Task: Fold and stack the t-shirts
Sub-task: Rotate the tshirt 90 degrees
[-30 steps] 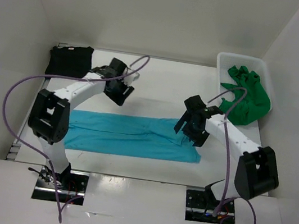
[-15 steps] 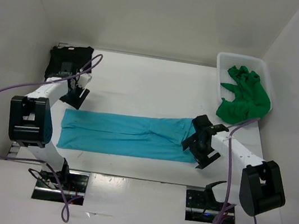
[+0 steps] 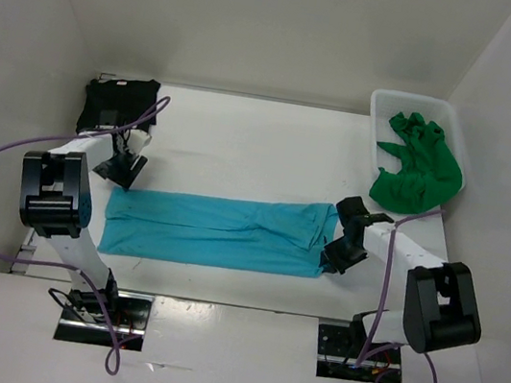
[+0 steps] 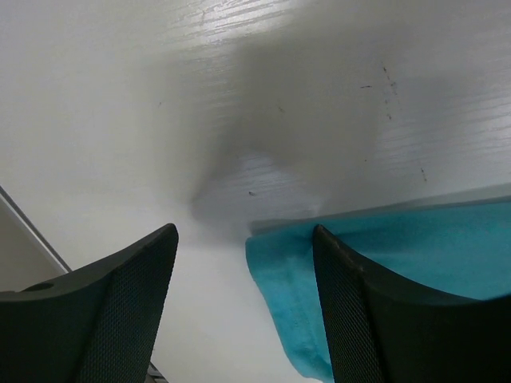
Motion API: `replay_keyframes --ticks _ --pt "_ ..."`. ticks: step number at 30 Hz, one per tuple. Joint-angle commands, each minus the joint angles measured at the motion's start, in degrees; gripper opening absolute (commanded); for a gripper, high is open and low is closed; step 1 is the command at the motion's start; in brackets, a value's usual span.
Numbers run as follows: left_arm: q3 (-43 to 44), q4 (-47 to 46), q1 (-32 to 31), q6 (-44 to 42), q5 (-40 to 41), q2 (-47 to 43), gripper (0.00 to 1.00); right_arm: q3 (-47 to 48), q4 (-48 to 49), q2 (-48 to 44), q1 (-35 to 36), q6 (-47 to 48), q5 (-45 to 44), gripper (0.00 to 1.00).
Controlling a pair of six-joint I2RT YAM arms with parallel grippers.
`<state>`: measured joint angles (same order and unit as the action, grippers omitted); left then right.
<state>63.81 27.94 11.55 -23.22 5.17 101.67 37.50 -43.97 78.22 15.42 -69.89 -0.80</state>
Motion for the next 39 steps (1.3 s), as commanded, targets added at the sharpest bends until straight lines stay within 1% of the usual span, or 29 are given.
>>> replay_keyframes --ticks 1,2,3,4,9,12,13,15,16,17,18,19,21,22,23,24,25,26,27,28,29,30,31,32,33,34,36,37,39 --pt "-1.4 -0.5 0.3 -1.3 -0.7 1.4 0.76 1.3 1.3 3.3 -0.7 2.2 -3.2 0.16" --pt "-1.9 -0.5 0.3 -1.3 -0.7 1.4 0.76 2.6 1.9 4.4 -0.7 2.9 -3.2 0.05" --pt "-1.9 0.1 1.1 -1.3 -0.7 1.4 0.76 3.4 2.0 5.4 -0.7 3.8 -3.8 0.00" --pt "-2.6 0.1 1.1 -1.3 -0.7 0.8 0.76 4.2 2.8 7.6 -0.7 4.5 -3.8 0.00" --pt "-3.7 3.2 7.0 -1.9 -1.5 -2.2 0.76 11.8 4.7 15.4 -0.7 7.9 -6.7 0.00" --pt "-3.7 4.7 9.8 -3.1 -1.5 -3.5 0.76 18.5 6.3 22.0 -0.7 12.0 -7.2 0.00" --pt "-3.7 4.7 11.4 -3.1 -1.0 -3.5 0.76 23.0 6.3 24.1 -0.7 13.4 -7.2 0.00" --pt "-3.7 6.3 12.8 -3.1 -1.0 -4.8 0.77 28.6 6.3 30.9 -0.7 17.3 -7.2 0.00" --pt "-3.2 6.3 13.4 -3.1 -1.5 -4.8 0.77 34.8 5.3 33.1 0.0 19.2 -7.7 0.00" --pt "-3.2 7.4 14.1 -3.1 -2.0 -4.8 0.77 38.0 4.8 35.1 0.5 20.2 -8.3 0.00" --pt "-2.4 8.6 14.1 -3.1 -2.0 -5.3 0.78 41.3 3.7 38.9 1.0 21.3 -9.2 0.00" --pt "-1.5 9.1 14.1 -3.1 -2.5 -5.3 0.78 48.3 2.8 40.9 1.5 22.0 -11.5 0.00" --pt "-0.4 11.0 14.1 -3.1 -4.1 -5.3 0.78 55.6 1.3 44.6 2.9 24.8 -13.9 0.00" --pt "0.3 11.6 14.1 -3.1 -4.7 -5.3 0.80 63.5 -0.6 48.8 3.4 25.8 -16.5 0.00" --pt "1.7 12.7 14.1 -2.5 -5.3 -5.3 0.80 67.6 -1.6 51.1 3.4 28.1 -17.7 0.00" --pt "2.5 13.3 14.1 -2.5 -6.0 -5.3 0.80 76.1 -3.4 56.1 3.4 29.5 -19.1 0.00" --pt "3.2 13.8 14.1 -2.5 -6.0 -4.8 0.80 80.7 -4.4 59.0 3.9 31.0 -20.5 0.01" --pt "3.9 14.9 13.2 -2.0 -6.5 -4.2 0.80 85.8 -5.7 62.1 3.9 32.7 -23.1 0.04" --pt "5.3 15.5 12.6 -2.0 -6.5 -4.2 0.80 98.6 -7.4 70.2 4.5 36.3 -24.8 0.07" --pt "5.9 16.0 11.8 -2.0 -6.5 -3.4 0.80 107.3 -12.8 75.4 4.5 38.2 -26.8 0.22" --pt "6.5 17.0 10.2 -0.7 -6.5 -2.6 0.80 118.2 -16.1 81.3 5.1 40.3 -29.6 0.33" --pt "7.1 17.0 9.3 -0.2 -6.5 -2.6 0.80 124.9 -16.2 84.1 4.4 41.6 -27.9 0.46" --pt "8.3 17.7 8.2 -0.2 -7.0 -2.1 0.80 124.9 -11.5 84.6 3.5 42.2 -24.0 0.83" --pt "8.9 18.4 7.1 0.9 -7.0 -2.1 0.80 128.4 -11.5 86.2 2.7 42.2 -20.9 0.99" --pt "9.4 18.4 4.8 2.2 -7.0 -1.6 0.80 134.8 -12.5 87.4 2.2 41.5 -20.1 1.00" --pt "10.3 19.0 3.8 2.8 -7.6 -1.6 0.80 135.7 -12.5 87.5 1.5 41.5 -20.1 1.00" --pt "10.3 19.0 0.9 4.8 -8.3 -1.0 0.81 136.4 -12.5 85.2 0.2 42.0 -21.2 1.00" --pt "10.9 19.0 0.1 5.3 -9.2 -1.0 0.81 136.4 -13.7 82.0 0.2 42.0 -21.2 1.00" --pt "10.9 19.0 -1.7 6.4 -10.2 -0.4 0.81 132.9 -14.2 77.0 -0.5 43.4 -21.2 1.00"
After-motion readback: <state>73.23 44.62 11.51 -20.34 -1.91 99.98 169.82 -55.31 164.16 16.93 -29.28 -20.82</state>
